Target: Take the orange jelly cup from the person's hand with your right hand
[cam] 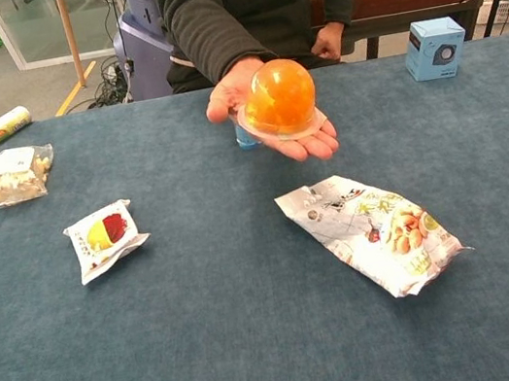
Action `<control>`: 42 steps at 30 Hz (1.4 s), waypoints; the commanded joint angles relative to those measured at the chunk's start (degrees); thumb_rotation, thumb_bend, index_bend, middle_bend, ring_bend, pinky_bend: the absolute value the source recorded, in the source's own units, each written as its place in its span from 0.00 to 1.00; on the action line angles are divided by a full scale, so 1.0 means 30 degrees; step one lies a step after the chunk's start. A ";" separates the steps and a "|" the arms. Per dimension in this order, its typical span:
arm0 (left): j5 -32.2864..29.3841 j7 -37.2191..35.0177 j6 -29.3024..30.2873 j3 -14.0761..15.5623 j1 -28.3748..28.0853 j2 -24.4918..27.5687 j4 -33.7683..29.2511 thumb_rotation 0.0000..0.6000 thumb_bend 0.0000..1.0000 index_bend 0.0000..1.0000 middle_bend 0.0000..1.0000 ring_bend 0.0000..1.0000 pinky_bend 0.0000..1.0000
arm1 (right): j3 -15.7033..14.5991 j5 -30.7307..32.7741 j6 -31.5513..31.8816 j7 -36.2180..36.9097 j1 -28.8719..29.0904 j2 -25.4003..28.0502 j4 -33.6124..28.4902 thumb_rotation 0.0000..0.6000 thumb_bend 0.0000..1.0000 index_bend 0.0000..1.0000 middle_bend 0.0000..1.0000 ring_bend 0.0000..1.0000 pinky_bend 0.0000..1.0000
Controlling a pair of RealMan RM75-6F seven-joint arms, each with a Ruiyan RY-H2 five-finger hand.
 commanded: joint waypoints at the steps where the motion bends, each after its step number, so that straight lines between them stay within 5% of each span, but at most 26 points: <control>1: 0.0009 -0.0092 0.0054 0.0004 0.0040 0.0018 0.0061 1.00 0.21 0.14 0.07 0.09 0.02 | 0.0473 -0.0295 -0.1533 -0.0136 0.1348 0.0484 -0.0702 1.00 0.32 0.00 0.07 0.00 0.12; 10: 0.0035 -0.0374 0.0236 0.0059 0.0218 0.0077 0.0221 1.00 0.21 0.14 0.07 0.09 0.02 | 0.2005 0.0249 -0.5868 -0.0258 0.5241 0.0578 -0.1591 1.00 0.32 0.00 0.07 0.00 0.12; 22: 0.0052 -0.0480 0.0221 0.0060 0.0255 0.0117 0.0277 1.00 0.21 0.14 0.07 0.09 0.02 | 0.3833 0.3993 -1.1513 -0.1575 1.0585 -0.2061 -0.0374 1.00 0.32 0.00 0.07 0.00 0.12; 42: 0.0005 -0.0694 0.0408 0.0084 0.0488 0.0186 0.0451 1.00 0.21 0.14 0.07 0.09 0.02 | 0.3548 0.7594 -1.3284 -0.4190 1.4410 -0.5201 0.1527 1.00 0.32 0.02 0.07 0.00 0.14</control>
